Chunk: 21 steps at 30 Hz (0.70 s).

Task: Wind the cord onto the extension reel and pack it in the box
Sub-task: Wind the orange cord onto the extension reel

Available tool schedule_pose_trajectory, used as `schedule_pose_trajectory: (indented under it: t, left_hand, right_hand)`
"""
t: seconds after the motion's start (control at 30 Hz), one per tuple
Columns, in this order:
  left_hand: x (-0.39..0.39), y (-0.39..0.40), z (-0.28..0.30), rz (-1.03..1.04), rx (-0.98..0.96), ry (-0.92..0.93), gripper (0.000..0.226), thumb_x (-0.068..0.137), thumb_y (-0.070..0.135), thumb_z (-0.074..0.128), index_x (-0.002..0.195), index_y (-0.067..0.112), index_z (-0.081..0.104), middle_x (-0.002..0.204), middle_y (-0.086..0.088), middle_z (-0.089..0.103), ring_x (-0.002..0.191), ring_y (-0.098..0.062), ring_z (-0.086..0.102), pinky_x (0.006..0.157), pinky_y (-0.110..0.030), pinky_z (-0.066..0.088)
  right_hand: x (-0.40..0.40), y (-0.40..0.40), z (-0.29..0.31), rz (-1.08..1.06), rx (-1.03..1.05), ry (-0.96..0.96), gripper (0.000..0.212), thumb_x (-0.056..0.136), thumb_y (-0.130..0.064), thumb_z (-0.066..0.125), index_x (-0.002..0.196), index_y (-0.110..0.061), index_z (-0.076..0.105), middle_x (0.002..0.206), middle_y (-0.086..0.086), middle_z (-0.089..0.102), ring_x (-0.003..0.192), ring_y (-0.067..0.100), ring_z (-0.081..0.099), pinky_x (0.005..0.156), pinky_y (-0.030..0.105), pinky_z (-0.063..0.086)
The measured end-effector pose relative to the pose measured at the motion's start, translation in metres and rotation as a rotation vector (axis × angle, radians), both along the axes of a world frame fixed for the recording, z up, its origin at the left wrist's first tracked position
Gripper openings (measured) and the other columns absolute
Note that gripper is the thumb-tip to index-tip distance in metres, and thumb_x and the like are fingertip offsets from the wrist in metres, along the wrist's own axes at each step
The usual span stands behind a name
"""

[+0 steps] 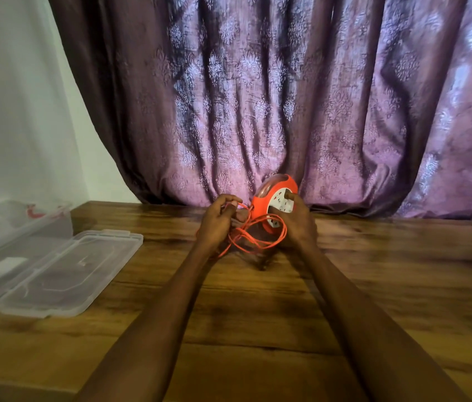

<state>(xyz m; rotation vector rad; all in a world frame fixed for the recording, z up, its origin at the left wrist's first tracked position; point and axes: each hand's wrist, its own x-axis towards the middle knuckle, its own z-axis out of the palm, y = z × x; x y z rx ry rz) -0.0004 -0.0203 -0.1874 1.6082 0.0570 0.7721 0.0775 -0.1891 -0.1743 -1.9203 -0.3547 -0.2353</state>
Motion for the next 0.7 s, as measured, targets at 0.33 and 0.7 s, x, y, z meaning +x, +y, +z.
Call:
schedule_pose_trajectory:
  t: [0.33,0.7]
  left_hand:
    - [0.003,-0.002,-0.009,-0.182,0.126,0.163,0.018,0.097,0.002,0.055,0.085,0.015,0.06,0.071,0.002,0.074,0.063,-0.006,0.069,0.061,-0.023,0.055]
    - [-0.004,0.009,-0.01,0.131,0.611,0.335,0.017,0.095,0.024,0.061,0.082,0.017,0.055,0.068,-0.001,0.059,0.062,-0.013,0.053,0.06,-0.028,0.038]
  right_hand:
    - [0.017,-0.014,-0.002,0.148,0.043,-0.059,0.06,0.075,-0.028,0.079,0.129,-0.036,0.057,0.102,-0.002,0.072,0.091,0.018,0.068,0.088,0.038,0.052]
    - [0.02,-0.031,0.0,-0.117,-0.067,-0.203,0.063,0.072,-0.045,0.074,0.13,-0.049,0.051,0.105,0.003,0.07,0.104,0.028,0.064,0.09,0.038,0.049]
